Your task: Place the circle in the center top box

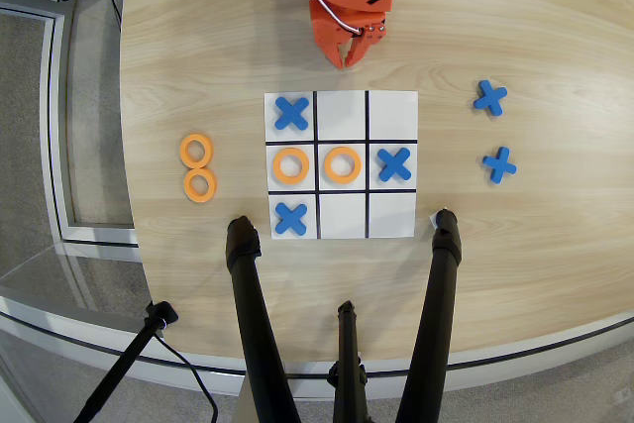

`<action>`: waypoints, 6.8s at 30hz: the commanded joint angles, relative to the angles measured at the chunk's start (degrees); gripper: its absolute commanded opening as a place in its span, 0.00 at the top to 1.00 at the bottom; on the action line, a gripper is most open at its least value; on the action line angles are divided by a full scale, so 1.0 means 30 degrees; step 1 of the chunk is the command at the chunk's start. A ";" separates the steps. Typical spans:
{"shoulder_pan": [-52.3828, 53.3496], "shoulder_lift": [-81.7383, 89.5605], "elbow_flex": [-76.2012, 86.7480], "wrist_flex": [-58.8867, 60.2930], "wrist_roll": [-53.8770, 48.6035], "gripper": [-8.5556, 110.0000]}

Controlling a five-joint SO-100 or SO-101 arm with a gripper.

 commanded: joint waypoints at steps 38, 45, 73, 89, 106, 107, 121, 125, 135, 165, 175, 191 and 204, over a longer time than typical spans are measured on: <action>0.3604 -1.1689 -1.1924 -0.1553 0.2285 0.72; 0.6416 -1.8135 -1.4297 -0.6035 0.2080 0.72; 1.2422 -3.6240 -2.7539 -0.8848 0.0615 0.72; 1.3008 -3.9609 -3.0264 -0.8350 -0.0996 0.72; 1.3301 -4.1104 -3.0850 -0.8350 -0.1318 0.72; 1.3330 -4.1162 -3.0791 -0.8350 -0.1406 0.72; 1.3916 -4.1279 -3.0850 -0.5186 -0.2578 0.72; 1.4033 -4.1455 -3.0850 -0.4805 -0.2607 0.73; 1.4004 -4.1689 -3.0703 -0.4629 -0.2607 0.90; 1.1543 -3.1436 -2.6426 -0.0146 -0.1904 0.93; 0.5918 -2.7246 -2.4844 -0.0146 0.2695 0.93; -0.0879 -3.3662 -3.2871 -0.0850 1.0107 0.93; -0.0469 -4.1543 -3.7471 -0.3516 1.0459 0.93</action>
